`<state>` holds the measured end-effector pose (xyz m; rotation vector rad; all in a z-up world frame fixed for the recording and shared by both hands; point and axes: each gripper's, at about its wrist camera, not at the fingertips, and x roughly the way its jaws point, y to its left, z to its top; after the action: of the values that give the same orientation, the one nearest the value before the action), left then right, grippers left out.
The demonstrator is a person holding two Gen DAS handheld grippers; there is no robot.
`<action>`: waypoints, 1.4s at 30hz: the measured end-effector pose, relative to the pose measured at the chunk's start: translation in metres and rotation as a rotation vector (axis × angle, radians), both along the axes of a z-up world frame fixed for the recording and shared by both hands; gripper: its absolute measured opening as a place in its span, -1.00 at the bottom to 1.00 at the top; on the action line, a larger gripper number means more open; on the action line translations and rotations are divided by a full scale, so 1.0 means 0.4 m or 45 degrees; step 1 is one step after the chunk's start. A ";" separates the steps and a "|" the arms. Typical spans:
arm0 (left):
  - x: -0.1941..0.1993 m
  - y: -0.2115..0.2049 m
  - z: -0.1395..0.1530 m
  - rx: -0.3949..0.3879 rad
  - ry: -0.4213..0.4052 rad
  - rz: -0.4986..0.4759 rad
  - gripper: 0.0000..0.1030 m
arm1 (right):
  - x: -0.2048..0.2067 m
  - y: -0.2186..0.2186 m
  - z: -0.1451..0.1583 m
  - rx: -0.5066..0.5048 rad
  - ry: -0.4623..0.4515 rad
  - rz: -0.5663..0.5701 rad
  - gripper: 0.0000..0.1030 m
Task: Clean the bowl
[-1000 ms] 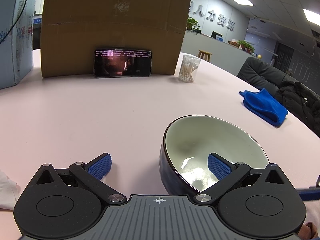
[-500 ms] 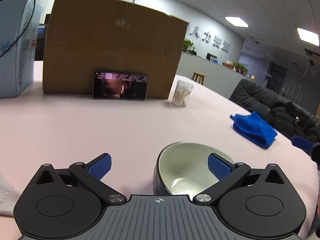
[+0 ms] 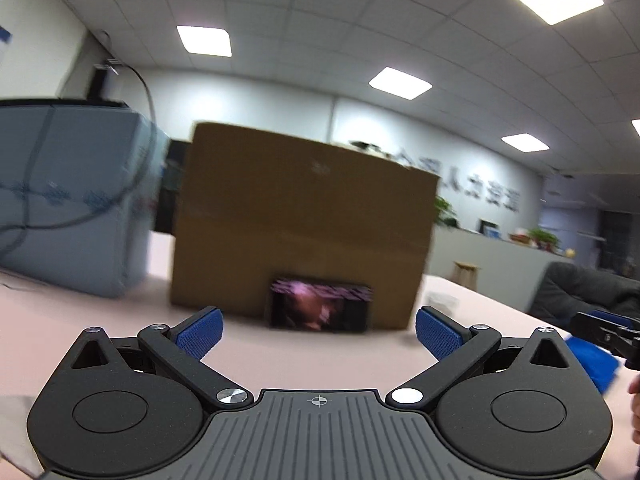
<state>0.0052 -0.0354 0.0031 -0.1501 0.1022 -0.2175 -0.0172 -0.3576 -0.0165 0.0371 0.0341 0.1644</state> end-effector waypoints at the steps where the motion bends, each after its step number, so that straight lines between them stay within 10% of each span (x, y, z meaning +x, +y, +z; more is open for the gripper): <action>1: 0.007 0.004 -0.002 -0.010 0.006 0.026 1.00 | 0.016 0.003 -0.004 -0.010 -0.003 0.003 1.00; 17: -0.006 -0.023 -0.007 0.191 -0.055 0.247 1.00 | 0.111 0.028 -0.032 -0.052 -0.015 -0.200 1.00; 42: 0.014 -0.004 -0.022 0.150 0.021 0.184 1.00 | 0.119 0.024 -0.037 -0.027 0.030 -0.189 1.00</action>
<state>0.0110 -0.0369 -0.0058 -0.0419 0.1200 -0.0657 0.0304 -0.3481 -0.0315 0.0203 0.0566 0.0150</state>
